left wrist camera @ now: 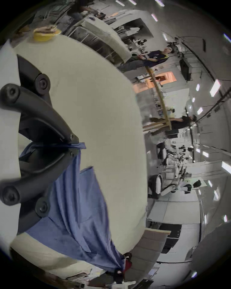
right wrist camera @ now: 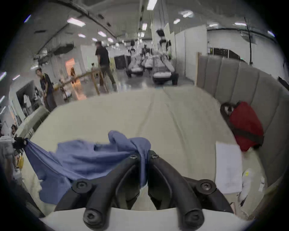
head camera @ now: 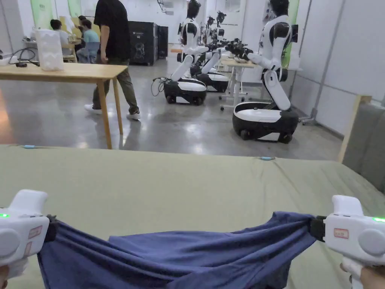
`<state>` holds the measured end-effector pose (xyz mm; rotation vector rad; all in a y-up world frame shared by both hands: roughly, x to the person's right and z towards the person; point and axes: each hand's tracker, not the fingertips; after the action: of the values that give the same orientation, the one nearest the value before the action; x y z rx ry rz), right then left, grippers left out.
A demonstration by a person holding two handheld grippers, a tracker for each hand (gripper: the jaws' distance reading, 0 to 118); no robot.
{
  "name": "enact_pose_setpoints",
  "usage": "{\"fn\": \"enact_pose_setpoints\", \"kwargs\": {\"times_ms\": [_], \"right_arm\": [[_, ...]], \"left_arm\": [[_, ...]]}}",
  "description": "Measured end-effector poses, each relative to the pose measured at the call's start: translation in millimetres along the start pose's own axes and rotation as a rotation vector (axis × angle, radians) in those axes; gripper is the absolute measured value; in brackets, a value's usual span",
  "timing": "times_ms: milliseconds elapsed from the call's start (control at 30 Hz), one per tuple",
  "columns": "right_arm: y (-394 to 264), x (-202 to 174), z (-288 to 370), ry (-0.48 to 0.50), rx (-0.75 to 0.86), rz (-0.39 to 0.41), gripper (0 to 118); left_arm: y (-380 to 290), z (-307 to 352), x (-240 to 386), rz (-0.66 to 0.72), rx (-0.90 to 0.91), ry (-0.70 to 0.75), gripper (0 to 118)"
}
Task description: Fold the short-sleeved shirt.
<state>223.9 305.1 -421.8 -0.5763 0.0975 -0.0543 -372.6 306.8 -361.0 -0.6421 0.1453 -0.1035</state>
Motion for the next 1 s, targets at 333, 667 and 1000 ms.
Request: {"fn": "enact_pose_setpoints", "kwargs": {"times_ms": [333, 667, 1000], "right_arm": [[148.9, -14.5, 72.1, 0.001, 0.251, 0.060, 8], [256.4, -23.2, 97.6, -0.100, 0.451, 0.059, 8], [233.5, -22.1, 15.6, -0.079, 0.385, 0.024, 8]], "left_arm": [[118.5, 60.0, -34.7, 0.043, 0.215, 0.068, 1], [233.2, 65.1, -59.6, 0.100, 0.374, 0.149, 1], [226.8, -2.1, -43.5, 0.097, 0.321, 0.170, 1]]}}
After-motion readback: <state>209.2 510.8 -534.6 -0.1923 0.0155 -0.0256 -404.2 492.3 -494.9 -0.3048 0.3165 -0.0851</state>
